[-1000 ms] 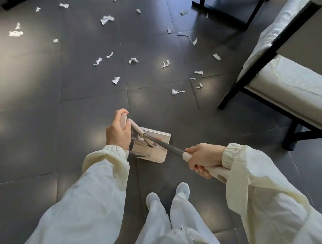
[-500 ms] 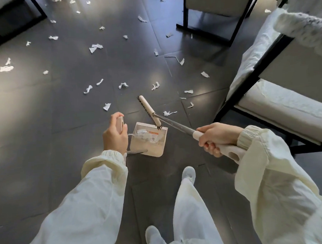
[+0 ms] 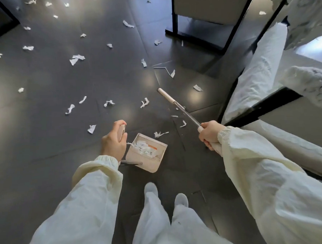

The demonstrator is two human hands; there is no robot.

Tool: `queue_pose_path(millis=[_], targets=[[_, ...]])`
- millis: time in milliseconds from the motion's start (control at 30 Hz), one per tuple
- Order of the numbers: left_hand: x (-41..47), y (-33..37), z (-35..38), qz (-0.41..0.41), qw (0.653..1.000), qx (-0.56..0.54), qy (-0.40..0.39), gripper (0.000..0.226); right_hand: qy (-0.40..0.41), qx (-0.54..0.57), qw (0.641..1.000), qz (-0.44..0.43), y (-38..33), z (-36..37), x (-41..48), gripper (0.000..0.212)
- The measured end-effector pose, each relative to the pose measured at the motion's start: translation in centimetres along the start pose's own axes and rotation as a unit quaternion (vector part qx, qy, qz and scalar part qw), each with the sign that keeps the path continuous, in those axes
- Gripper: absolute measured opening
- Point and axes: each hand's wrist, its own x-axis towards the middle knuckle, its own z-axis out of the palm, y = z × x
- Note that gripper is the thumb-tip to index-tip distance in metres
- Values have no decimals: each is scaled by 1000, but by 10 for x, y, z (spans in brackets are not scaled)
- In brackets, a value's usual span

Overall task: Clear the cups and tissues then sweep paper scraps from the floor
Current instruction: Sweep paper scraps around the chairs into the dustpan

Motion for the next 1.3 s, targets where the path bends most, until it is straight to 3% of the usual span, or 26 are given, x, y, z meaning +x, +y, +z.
queue_pose_path(millis=[300, 467, 767, 967, 1167, 1300], targets=[[100, 6, -1, -3, 999, 4, -49, 27, 45, -41, 995, 77, -31, -19, 99, 41], [136, 21, 0, -8, 997, -17, -80, 24, -4, -105, 994, 33, -36, -7, 114, 46], [122, 18, -3, -4, 996, -5, -91, 24, -88, -160, 980, 76, -56, 28, 65, 47], [106, 18, 0, 4, 998, -14, -59, 25, -167, -122, 974, 97, -52, 59, 24, 30], [83, 14, 6, 14, 999, -13, -42, 26, -207, -64, 967, 131, -36, 36, -9, 29], [77, 11, 3, 15, 999, -19, -41, 25, -211, -45, 971, 99, -31, 14, -29, 32]])
